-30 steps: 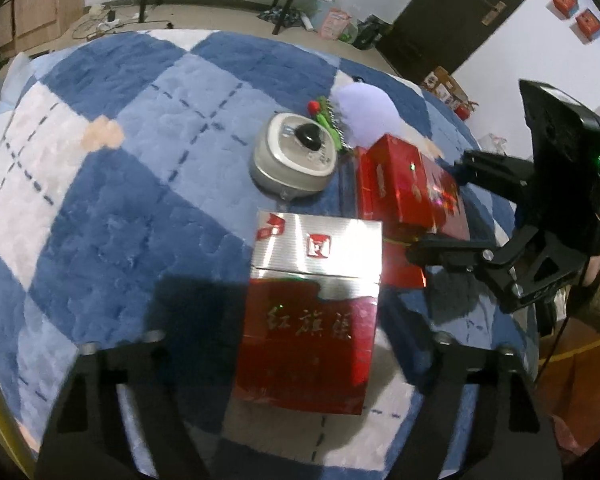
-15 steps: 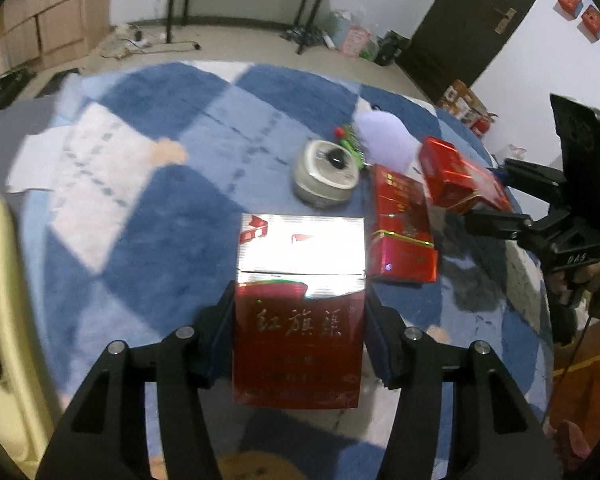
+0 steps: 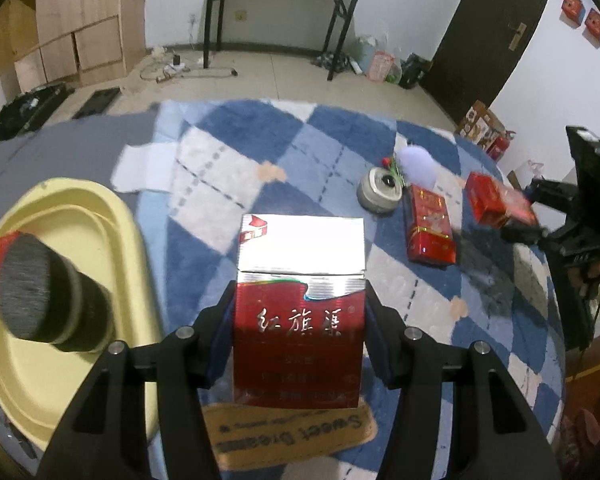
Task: Organize rigid objects
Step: 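Carry both packs over the yellow tray beside the foam cylinders, then open both tools to drop the packs into the yellow tray, then move both tools back over the silver tin and red pack, then grasp the silver heart-knob tin with the left tool while the right tool grasps the red pack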
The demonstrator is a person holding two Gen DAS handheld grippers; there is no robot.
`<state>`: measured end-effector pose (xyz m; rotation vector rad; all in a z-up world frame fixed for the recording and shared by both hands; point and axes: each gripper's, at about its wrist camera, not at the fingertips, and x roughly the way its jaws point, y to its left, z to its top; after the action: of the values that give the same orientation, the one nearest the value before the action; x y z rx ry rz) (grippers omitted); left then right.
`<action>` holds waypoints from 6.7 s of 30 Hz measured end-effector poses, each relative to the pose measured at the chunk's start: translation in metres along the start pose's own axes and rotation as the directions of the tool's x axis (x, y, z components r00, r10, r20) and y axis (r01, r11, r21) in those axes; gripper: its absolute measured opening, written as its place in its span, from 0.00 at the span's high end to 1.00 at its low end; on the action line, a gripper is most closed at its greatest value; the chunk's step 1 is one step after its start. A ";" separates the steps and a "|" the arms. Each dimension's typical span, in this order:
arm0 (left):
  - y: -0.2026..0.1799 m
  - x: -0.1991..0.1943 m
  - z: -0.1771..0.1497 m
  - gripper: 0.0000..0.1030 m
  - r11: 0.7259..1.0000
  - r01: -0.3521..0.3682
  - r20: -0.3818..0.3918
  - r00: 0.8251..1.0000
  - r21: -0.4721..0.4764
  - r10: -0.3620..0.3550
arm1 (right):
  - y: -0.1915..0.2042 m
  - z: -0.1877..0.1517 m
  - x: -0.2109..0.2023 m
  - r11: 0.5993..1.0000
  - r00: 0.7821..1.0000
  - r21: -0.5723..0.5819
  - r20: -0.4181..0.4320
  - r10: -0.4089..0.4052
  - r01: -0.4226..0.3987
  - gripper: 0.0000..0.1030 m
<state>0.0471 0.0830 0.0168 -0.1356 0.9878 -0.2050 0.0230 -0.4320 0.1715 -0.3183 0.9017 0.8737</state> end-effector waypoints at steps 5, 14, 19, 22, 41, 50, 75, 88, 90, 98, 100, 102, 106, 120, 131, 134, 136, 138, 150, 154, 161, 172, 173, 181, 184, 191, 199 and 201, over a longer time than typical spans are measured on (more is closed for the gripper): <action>0.031 -0.035 0.001 0.44 0.997 -0.071 0.052 0.996 -0.020 0.072 | 0.038 0.009 -0.001 0.997 0.999 -0.052 0.014 0.051 -0.050 0.32; 0.147 -0.078 -0.056 0.44 0.932 -0.204 0.100 0.965 -0.301 0.244 | 0.125 0.035 0.022 0.963 0.972 -0.143 0.029 0.233 -0.227 0.33; 0.198 -0.073 -0.079 0.44 0.893 -0.242 0.027 0.962 -0.379 0.272 | 0.176 0.060 0.051 0.935 0.951 -0.189 0.018 0.310 -0.301 0.33; 0.213 -0.062 -0.088 0.44 0.871 -0.249 -0.018 0.964 -0.424 0.267 | 0.209 0.072 0.073 0.918 0.944 -0.237 0.002 0.329 -0.319 0.33; 0.237 -0.023 -0.082 0.44 0.858 -0.264 -0.093 0.964 -0.441 0.249 | 0.311 0.125 0.178 0.918 0.974 -0.325 -0.083 0.210 -0.226 0.33; 0.242 -0.023 -0.088 0.44 0.843 -0.255 -0.098 0.967 -0.474 0.237 | 0.314 0.135 0.195 0.927 0.976 -0.309 -0.106 0.190 -0.214 0.34; 0.224 -0.090 -0.072 0.00 0.707 -0.374 0.037 0.870 -0.600 0.492 | 0.274 0.100 0.119 0.920 0.973 -0.317 -0.066 0.221 -0.231 0.00; 0.087 -0.067 0.013 0.00 0.891 -0.297 0.198 0.904 -0.345 0.378 | 0.087 0.017 0.014 0.993 0.993 -0.078 -0.076 -0.094 0.088 0.00; 0.055 -0.050 0.024 0.00 0.955 -0.137 0.159 0.970 -0.265 0.183 | 0.058 0.009 0.004 0.989 0.986 -0.007 -0.076 -0.146 0.146 0.00; -0.008 0.018 0.033 0.00 0.981 -0.019 -0.114 0.993 -0.191 -0.003 | 0.039 -0.004 -0.020 0.988 0.989 0.050 -0.018 -0.145 0.146 0.00; -0.014 0.023 0.033 0.00 0.980 -0.059 -0.112 0.993 -0.192 0.038 | 0.039 -0.011 -0.021 0.991 0.993 0.061 -0.014 -0.116 0.116 0.00; -0.023 0.031 0.040 0.00 0.982 -0.077 -0.091 0.994 -0.175 0.062 | 0.037 -0.015 -0.020 0.991 0.996 0.103 -0.021 -0.084 0.086 0.00; -0.042 0.050 0.044 0.00 0.992 -0.066 -0.051 0.997 -0.112 0.060 | 0.011 -0.024 -0.004 0.933 0.999 0.359 -0.035 0.007 0.006 0.00; -0.031 0.056 0.051 0.00 0.998 -0.014 -0.036 0.999 -0.068 0.011 | -0.034 -0.041 -0.005 0.771 0.999 0.637 -0.029 0.016 0.006 0.00; -0.040 0.064 0.036 0.00 0.999 -0.040 -0.057 0.998 -0.022 0.038 | -0.013 -0.042 0.019 0.823 0.995 0.566 -0.100 0.008 0.050 0.00; -0.041 0.064 0.035 0.00 0.999 -0.034 -0.055 0.998 -0.020 0.033 | -0.012 -0.045 0.024 0.826 0.994 0.560 -0.109 0.008 0.054 0.00; -0.041 0.065 0.035 0.00 0.999 -0.038 -0.056 0.998 -0.017 0.037 | -0.012 -0.046 0.025 0.827 0.994 0.560 -0.109 0.015 0.049 0.00; -0.042 0.064 0.036 0.00 0.999 -0.046 -0.054 0.998 -0.023 0.045 | -0.011 -0.046 0.026 0.833 0.994 0.550 -0.111 0.004 0.058 0.00; -0.044 0.059 0.038 0.00 0.998 -0.053 -0.026 0.998 -0.019 0.053 | -0.001 -0.041 0.029 0.863 0.993 0.503 -0.115 0.001 0.057 0.00; -0.045 0.059 0.040 0.00 0.998 -0.055 -0.024 0.998 -0.018 0.055 | -0.003 -0.042 0.029 0.852 0.994 0.522 -0.112 0.012 0.049 0.00; -0.044 0.060 0.041 0.00 0.998 -0.060 -0.029 0.998 -0.016 0.060 | 0.003 -0.035 0.028 0.875 0.993 0.481 -0.114 -0.002 0.057 0.00; -0.032 0.058 0.049 0.00 0.997 -0.057 -0.005 0.998 -0.060 0.057 | 0.008 -0.025 0.039 0.859 0.992 0.507 -0.126 -0.012 0.075 0.00; -0.031 0.058 0.049 0.00 0.996 -0.059 -0.003 0.998 -0.064 0.059 | 0.009 -0.023 0.040 0.862 0.992 0.502 -0.124 -0.017 0.077 0.00; -0.015 0.062 0.051 0.00 0.988 -0.049 -0.001 0.999 -0.144 0.049 | 0.008 0.006 0.048 0.830 0.991 0.540 -0.080 -0.112 0.137 0.00; -0.008 0.062 0.053 0.00 0.982 -0.045 0.010 0.999 -0.181 0.047 | 0.016 0.016 0.059 0.839 0.980 0.507 -0.103 -0.170 0.198 0.00; -0.019 0.064 0.057 0.00 0.998 -0.020 0.036 0.999 -0.055 0.022 | 0.023 0.032 0.080 0.856 0.968 0.451 -0.120 -0.221 0.251 0.00; -0.042 0.073 0.075 0.00 0.995 0.000 0.063 0.998 0.104 -0.006 | 0.017 0.018 0.117 0.867 0.956 0.405 -0.158 -0.246 0.290 0.02; -0.046 0.083 0.075 0.00 0.993 0.008 0.042 0.999 0.116 -0.013 | 0.011 0.009 0.114 0.866 0.957 0.407 -0.139 -0.256 0.291 0.02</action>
<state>0.1495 0.0206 -0.0005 -0.0392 0.9306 -0.2676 0.0559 -0.3599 0.0877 -0.0969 1.0658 0.3860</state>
